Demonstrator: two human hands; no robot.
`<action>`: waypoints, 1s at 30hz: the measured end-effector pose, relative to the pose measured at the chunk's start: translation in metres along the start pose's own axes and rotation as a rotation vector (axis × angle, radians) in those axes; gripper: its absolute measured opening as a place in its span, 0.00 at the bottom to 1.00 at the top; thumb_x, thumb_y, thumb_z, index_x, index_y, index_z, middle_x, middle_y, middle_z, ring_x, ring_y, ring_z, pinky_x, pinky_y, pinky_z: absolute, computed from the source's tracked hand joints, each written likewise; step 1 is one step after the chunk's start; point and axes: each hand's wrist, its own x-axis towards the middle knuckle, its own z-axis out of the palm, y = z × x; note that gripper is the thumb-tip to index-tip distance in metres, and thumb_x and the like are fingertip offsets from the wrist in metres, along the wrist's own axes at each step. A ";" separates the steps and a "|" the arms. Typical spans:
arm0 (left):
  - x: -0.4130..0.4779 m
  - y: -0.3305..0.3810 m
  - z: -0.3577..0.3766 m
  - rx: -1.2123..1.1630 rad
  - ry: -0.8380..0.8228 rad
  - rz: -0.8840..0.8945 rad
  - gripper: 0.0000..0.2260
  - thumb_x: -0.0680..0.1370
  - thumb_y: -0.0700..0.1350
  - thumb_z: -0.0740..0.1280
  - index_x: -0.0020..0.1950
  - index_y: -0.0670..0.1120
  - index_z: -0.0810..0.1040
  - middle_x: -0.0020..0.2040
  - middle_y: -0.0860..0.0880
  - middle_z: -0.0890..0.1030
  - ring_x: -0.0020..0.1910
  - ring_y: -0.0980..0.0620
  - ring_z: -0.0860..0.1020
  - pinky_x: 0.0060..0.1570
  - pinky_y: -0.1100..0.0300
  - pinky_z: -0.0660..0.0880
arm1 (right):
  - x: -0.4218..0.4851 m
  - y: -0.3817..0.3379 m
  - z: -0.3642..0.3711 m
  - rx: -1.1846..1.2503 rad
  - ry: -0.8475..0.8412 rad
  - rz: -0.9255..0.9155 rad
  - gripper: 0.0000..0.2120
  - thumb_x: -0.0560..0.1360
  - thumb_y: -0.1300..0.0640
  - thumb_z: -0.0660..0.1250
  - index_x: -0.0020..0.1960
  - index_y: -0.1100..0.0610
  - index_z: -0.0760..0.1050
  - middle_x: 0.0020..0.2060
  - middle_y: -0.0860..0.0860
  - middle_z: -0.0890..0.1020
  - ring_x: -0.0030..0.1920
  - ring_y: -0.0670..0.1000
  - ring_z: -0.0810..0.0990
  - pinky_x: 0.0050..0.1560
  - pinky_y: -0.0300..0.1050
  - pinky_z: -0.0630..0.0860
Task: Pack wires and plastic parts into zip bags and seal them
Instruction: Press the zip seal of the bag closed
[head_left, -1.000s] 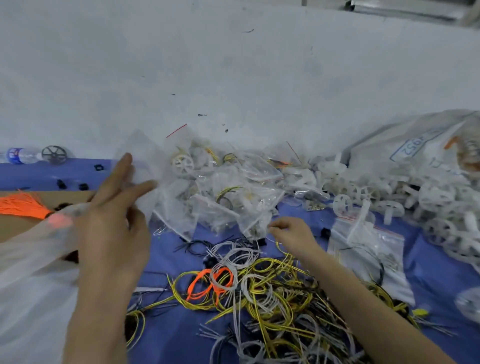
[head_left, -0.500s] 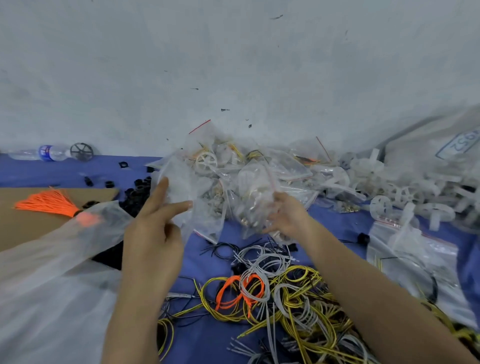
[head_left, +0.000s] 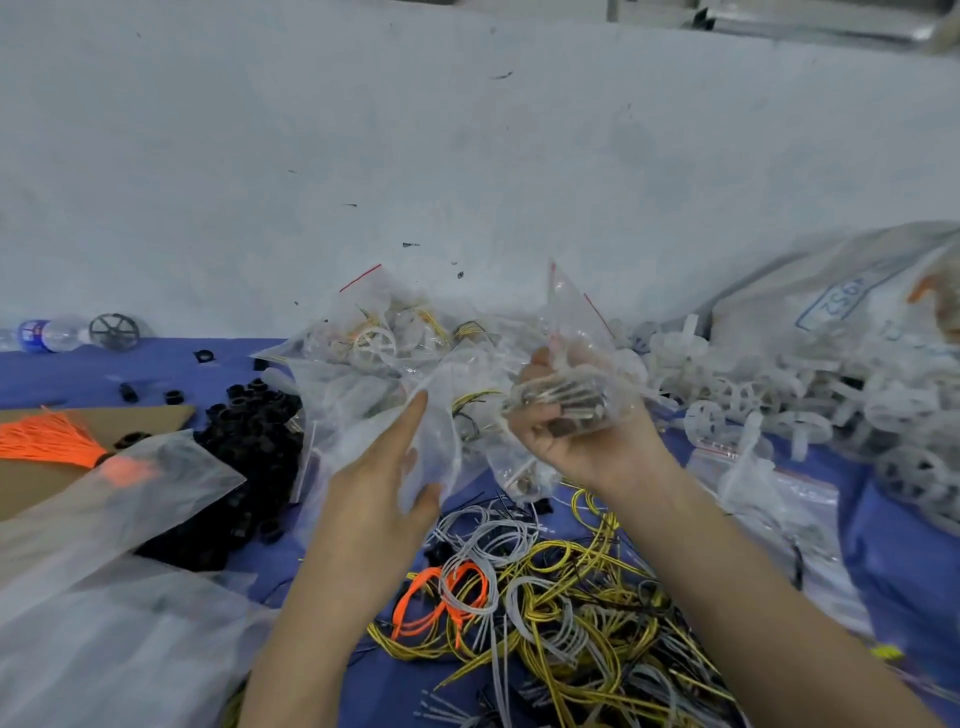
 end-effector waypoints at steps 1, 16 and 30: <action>-0.001 0.006 0.003 -0.023 -0.036 0.008 0.37 0.77 0.35 0.64 0.69 0.69 0.50 0.63 0.72 0.59 0.65 0.62 0.69 0.58 0.69 0.67 | -0.007 0.010 0.007 0.010 -0.036 0.018 0.10 0.64 0.55 0.70 0.36 0.58 0.70 0.27 0.53 0.76 0.26 0.52 0.74 0.28 0.40 0.75; -0.016 0.057 0.020 0.094 -0.129 0.005 0.41 0.73 0.26 0.59 0.69 0.64 0.48 0.72 0.45 0.69 0.35 0.51 0.77 0.36 0.73 0.67 | -0.010 0.052 -0.015 -2.358 0.378 -0.241 0.13 0.76 0.64 0.59 0.61 0.63 0.70 0.57 0.59 0.75 0.59 0.58 0.73 0.57 0.49 0.70; -0.018 0.059 0.054 0.186 -0.230 -0.041 0.38 0.72 0.28 0.61 0.68 0.65 0.54 0.77 0.55 0.54 0.56 0.44 0.78 0.41 0.64 0.64 | -0.049 -0.065 -0.024 -1.790 -0.367 0.277 0.12 0.79 0.58 0.62 0.59 0.61 0.77 0.55 0.55 0.81 0.57 0.54 0.79 0.56 0.43 0.74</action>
